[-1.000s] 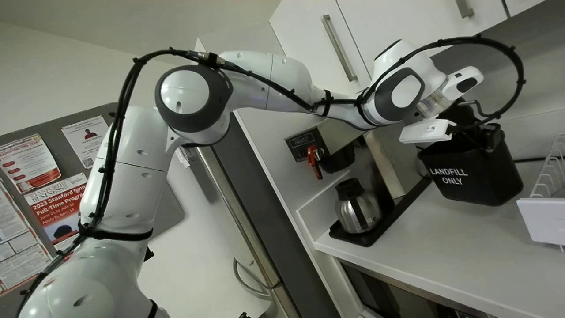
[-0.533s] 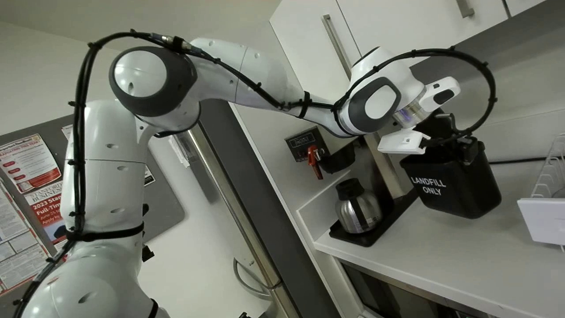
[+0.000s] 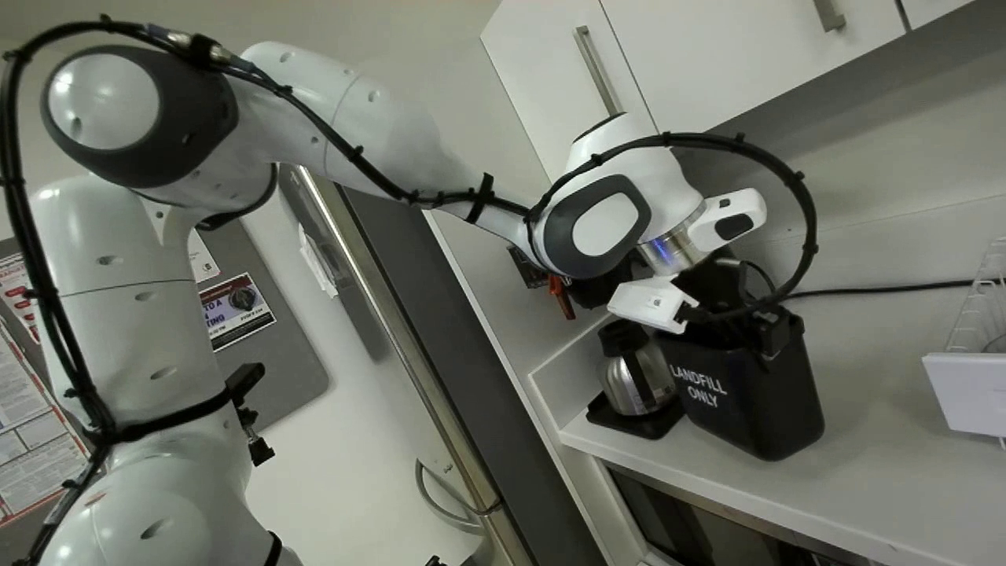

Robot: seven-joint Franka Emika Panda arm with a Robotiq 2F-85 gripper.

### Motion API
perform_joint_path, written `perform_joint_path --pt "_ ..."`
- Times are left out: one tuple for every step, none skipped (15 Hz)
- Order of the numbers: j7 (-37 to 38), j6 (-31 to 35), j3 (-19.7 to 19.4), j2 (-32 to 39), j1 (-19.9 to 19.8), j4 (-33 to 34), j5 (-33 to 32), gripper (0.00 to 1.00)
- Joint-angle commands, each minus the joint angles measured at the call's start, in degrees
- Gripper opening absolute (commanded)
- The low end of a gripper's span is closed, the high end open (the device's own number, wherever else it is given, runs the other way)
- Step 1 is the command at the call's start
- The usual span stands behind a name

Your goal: Pour the contents from black bin onto the countertop

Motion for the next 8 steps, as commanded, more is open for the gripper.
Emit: perform_joint_path --pt "-3.2 2.8 -2.1 -12.0 0.4 -14.4 -1.8 0.02" --pt "-1.9 0.3 -1.5 -4.4 0.7 -6.1 -0.4 0.06" --pt "-2.2 0.6 -2.1 -6.5 0.8 -9.0 -0.9 0.06" --pt "-2.5 0.9 -2.6 -8.2 0.8 -11.0 -1.2 0.06" --pt "-2.8 0.9 -2.8 -9.4 0.9 -12.2 -1.4 0.06" --pt "-2.8 0.9 -2.8 -10.0 0.9 -12.7 -1.4 0.06" --pt "-2.8 0.9 -2.8 -10.2 1.0 -12.8 -1.4 0.06" --pt "-2.8 1.0 -2.8 -10.2 1.0 -12.8 -1.4 0.06"
